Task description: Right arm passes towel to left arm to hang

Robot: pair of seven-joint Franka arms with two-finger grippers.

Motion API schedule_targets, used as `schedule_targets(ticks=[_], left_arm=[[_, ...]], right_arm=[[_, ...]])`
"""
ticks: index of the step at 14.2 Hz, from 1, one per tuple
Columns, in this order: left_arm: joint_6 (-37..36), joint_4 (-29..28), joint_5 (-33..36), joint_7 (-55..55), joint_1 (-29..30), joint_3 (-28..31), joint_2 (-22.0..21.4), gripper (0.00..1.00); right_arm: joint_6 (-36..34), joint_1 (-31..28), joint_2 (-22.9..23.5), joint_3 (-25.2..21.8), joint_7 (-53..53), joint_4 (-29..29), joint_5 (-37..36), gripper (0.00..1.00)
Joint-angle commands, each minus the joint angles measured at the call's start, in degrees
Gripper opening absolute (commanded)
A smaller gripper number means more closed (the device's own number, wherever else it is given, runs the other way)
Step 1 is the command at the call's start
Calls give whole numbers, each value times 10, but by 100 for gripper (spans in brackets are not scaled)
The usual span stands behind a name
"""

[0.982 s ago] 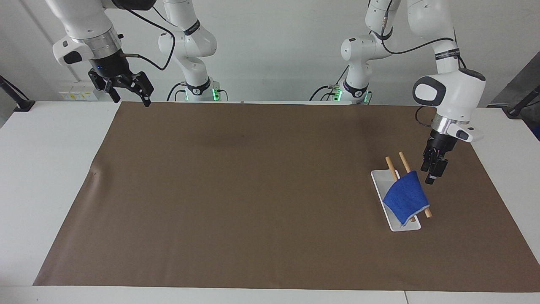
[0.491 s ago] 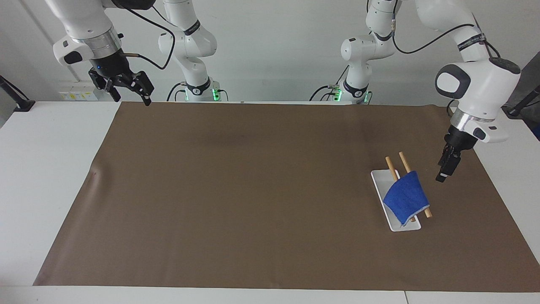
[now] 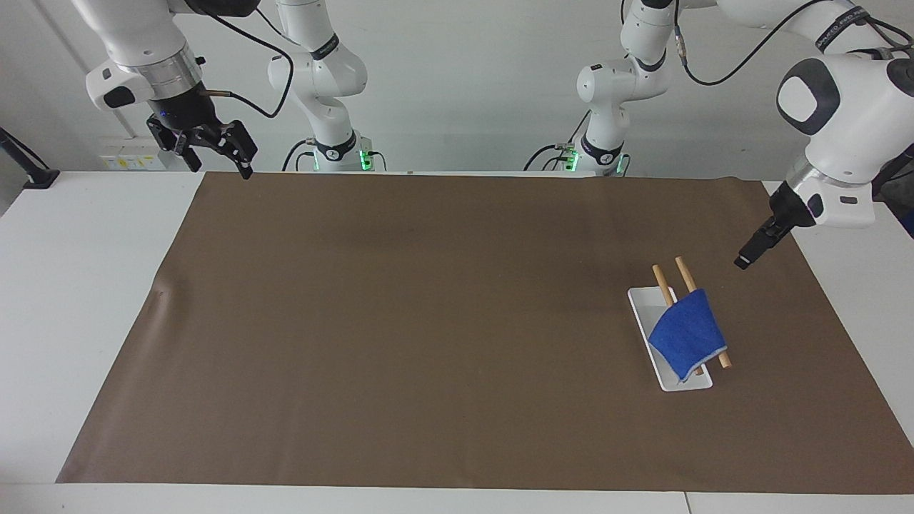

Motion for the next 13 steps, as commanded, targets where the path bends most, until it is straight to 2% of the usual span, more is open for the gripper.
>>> schedule_targets(ticks=[1,9,13], left_arm=[[-51,-2,32,97,-3,-4,-40,100],[-9,3,24,93,-5,-33,-71,100],[48,0,23,99,-4,-33,-70,100]], right_arm=[[3,25,3,-25,-1,4,-6,100],[-3,26,1,-23,-1,2,-8,100],[4,27,-2,-20,-20,-2,-26,100]])
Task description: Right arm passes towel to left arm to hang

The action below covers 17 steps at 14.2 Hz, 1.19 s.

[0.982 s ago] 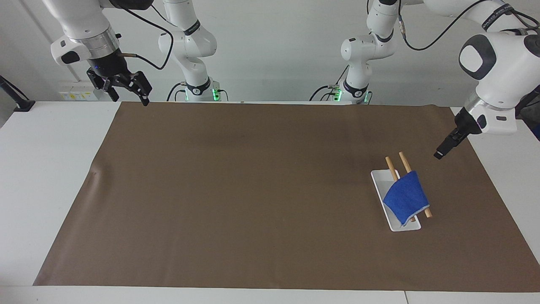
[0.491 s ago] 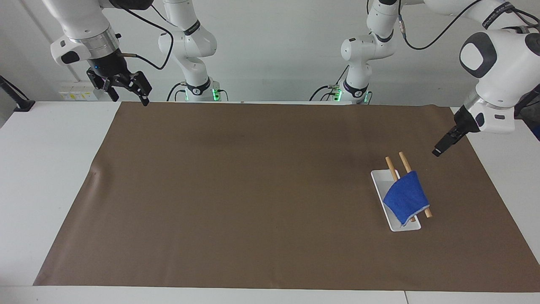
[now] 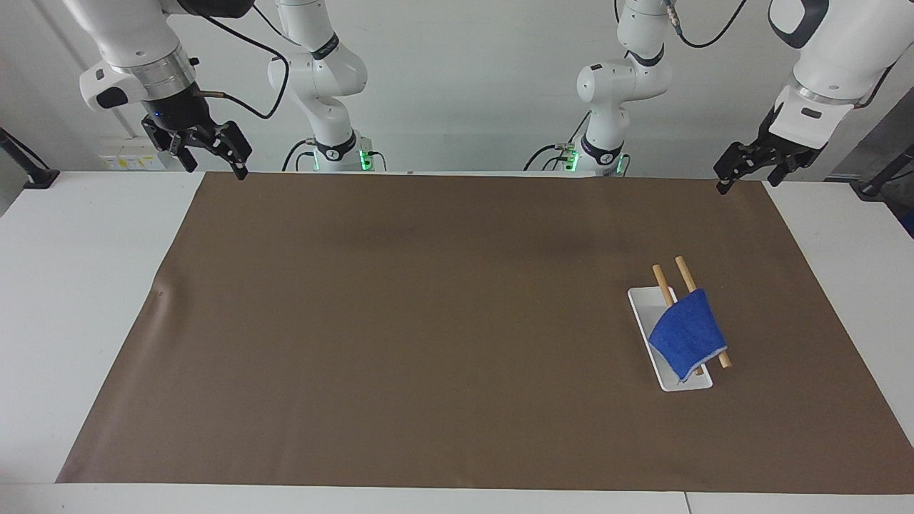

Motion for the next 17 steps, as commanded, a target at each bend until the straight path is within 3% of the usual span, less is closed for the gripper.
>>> schedule_targets(ticks=[1,17], left_arm=[[49,-11,3,11,-4,4,-5,100],[64,-22,-19,54,-3,4,-8,100]], right_arm=[[4,4,-2,-2,-28,-3,-18,100],[13,-2,-23,-5,-38,-14,-8,100]])
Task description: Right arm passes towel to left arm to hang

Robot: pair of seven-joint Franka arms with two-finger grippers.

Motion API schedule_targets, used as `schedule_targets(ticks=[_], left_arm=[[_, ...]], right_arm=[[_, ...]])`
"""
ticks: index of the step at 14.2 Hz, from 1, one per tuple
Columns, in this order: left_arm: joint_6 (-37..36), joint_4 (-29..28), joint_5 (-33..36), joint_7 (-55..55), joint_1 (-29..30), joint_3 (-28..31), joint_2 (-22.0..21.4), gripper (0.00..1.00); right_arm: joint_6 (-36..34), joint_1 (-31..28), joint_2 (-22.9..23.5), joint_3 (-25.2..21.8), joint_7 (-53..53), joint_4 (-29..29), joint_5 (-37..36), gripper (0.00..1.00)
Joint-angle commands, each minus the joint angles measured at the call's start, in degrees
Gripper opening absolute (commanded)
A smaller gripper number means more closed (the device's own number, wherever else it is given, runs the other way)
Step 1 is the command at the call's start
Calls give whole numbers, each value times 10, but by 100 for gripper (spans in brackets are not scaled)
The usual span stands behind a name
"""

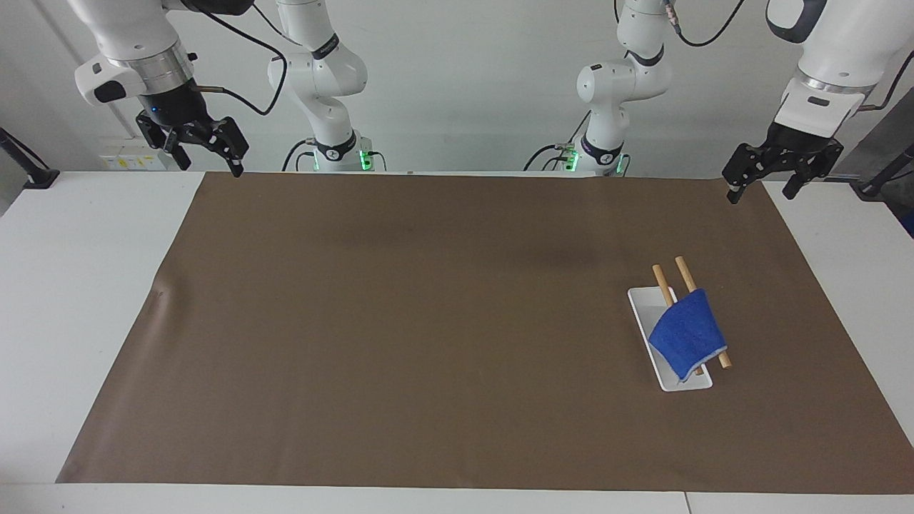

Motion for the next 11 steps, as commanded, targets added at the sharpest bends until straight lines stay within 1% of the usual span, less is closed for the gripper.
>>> schedule_targets(ticks=[1,6,11], left_arm=[[12,-14,-14,10,-2,4,-9,100],[11,-15,-14,11,-3,4,-9,100],[11,-15,-14,10,-3,4,-9,100]], right_arm=[[5,2,-13,-3,-16,-12,-3,100],[11,5,-17,0,-43,-24,-23,100],[9,4,-19,0,-38,-25,-16,100]])
